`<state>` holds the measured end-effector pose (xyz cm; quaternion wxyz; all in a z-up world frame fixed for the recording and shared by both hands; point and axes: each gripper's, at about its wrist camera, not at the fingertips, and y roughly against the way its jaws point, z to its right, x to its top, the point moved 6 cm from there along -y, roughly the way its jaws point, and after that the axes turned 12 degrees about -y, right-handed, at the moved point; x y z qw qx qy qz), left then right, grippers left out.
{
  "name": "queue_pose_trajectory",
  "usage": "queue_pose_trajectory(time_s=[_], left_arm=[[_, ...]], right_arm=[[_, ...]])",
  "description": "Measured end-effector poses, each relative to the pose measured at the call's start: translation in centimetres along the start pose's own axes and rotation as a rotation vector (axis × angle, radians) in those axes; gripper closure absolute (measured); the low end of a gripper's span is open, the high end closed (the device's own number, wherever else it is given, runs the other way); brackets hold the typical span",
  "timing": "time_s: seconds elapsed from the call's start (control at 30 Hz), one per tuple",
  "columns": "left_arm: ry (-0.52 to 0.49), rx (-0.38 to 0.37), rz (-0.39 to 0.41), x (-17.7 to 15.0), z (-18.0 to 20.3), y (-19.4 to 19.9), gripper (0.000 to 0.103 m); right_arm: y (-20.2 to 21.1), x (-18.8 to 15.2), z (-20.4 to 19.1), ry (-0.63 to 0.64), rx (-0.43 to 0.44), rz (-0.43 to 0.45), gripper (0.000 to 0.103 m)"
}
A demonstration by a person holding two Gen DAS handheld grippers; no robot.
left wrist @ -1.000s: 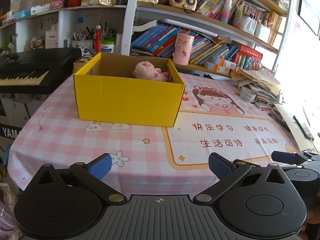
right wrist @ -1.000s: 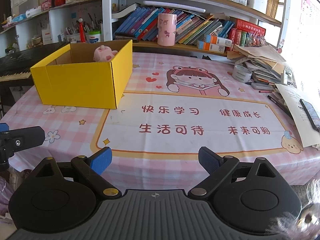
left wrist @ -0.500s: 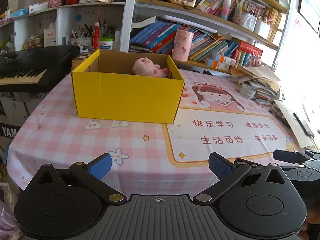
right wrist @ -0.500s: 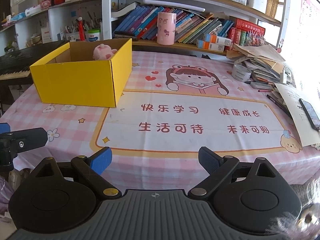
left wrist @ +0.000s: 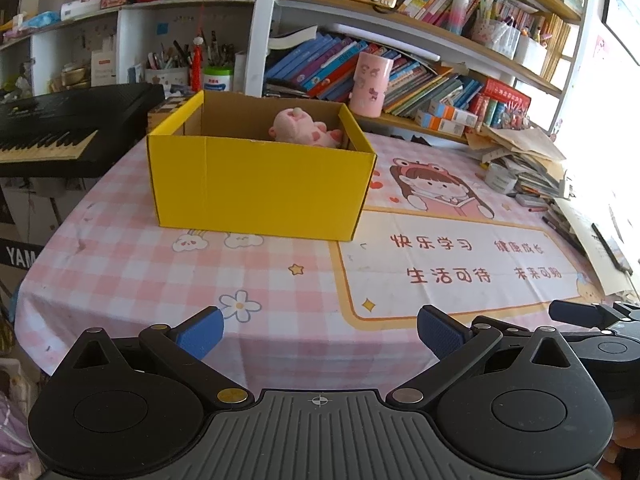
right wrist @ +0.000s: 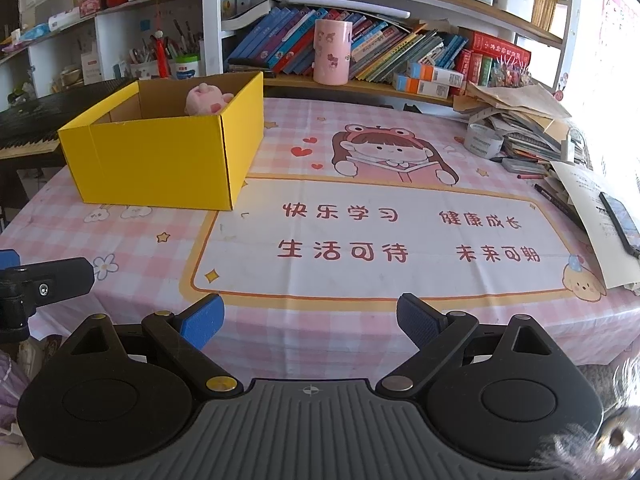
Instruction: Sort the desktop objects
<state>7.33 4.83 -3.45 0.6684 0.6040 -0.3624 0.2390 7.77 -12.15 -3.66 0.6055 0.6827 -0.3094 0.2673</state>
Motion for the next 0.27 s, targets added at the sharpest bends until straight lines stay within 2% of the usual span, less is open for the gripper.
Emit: queue_pose_trajectory(time_s=[0.27], left_arm=[[0.034,0.000,0.002,0.10,-0.28,-0.13,0.000]], right_arm=[[-0.42,0.15,-0.08,0.005,0.004,-0.014,0.010]])
